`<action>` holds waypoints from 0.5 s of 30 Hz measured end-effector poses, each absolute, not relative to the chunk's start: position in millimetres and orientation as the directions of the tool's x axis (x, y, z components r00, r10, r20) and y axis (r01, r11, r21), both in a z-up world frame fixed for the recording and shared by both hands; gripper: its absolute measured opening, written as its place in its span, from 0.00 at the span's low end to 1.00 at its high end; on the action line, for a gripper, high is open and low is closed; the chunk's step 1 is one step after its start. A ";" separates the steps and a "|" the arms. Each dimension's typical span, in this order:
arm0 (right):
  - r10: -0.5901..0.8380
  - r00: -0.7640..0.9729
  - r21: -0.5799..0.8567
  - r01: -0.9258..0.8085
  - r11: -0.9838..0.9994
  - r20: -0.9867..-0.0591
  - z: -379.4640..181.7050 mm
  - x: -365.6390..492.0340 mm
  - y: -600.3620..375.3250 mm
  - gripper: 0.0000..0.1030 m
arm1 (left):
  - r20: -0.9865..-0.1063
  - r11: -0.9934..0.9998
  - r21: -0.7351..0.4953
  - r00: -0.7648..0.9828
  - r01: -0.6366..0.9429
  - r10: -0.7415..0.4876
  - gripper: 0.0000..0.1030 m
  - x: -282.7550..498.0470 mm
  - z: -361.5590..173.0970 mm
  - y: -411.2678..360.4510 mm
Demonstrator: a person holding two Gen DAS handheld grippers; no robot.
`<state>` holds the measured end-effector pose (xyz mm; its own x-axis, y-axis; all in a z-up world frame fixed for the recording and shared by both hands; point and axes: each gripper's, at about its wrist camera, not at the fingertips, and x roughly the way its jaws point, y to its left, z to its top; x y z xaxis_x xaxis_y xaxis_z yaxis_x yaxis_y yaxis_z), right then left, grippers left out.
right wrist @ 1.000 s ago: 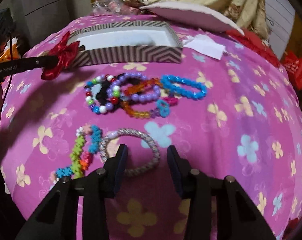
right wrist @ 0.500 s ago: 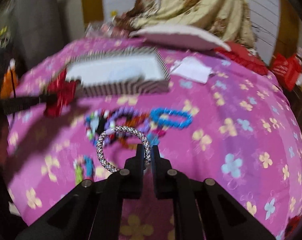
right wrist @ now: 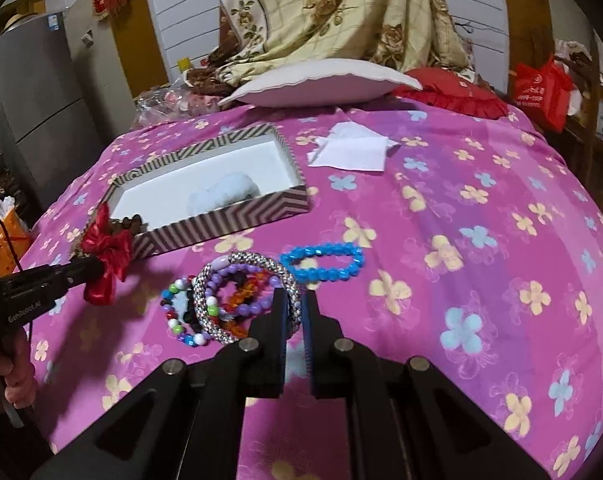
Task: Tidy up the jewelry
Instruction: 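Grasp the silver rope bracelet with the right gripper, then carry the red bow into the box with left while right drops the silver bracelet in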
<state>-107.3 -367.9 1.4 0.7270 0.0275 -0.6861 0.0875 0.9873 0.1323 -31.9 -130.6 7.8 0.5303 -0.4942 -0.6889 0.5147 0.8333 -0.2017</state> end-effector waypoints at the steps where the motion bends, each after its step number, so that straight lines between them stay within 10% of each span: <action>1: 0.026 0.729 0.128 0.086 0.988 -0.684 1.7 -106.7 -366.2 0.07 | -0.689 0.835 -0.199 0.533 0.514 -0.492 0.00 -31.9 8.0 -130.8; 15: 0.023 0.724 0.113 0.076 0.991 -0.689 0.9 -99.8 -356.5 0.07 | -0.679 0.837 -0.216 0.538 0.503 -0.499 0.00 -30.2 12.8 -126.6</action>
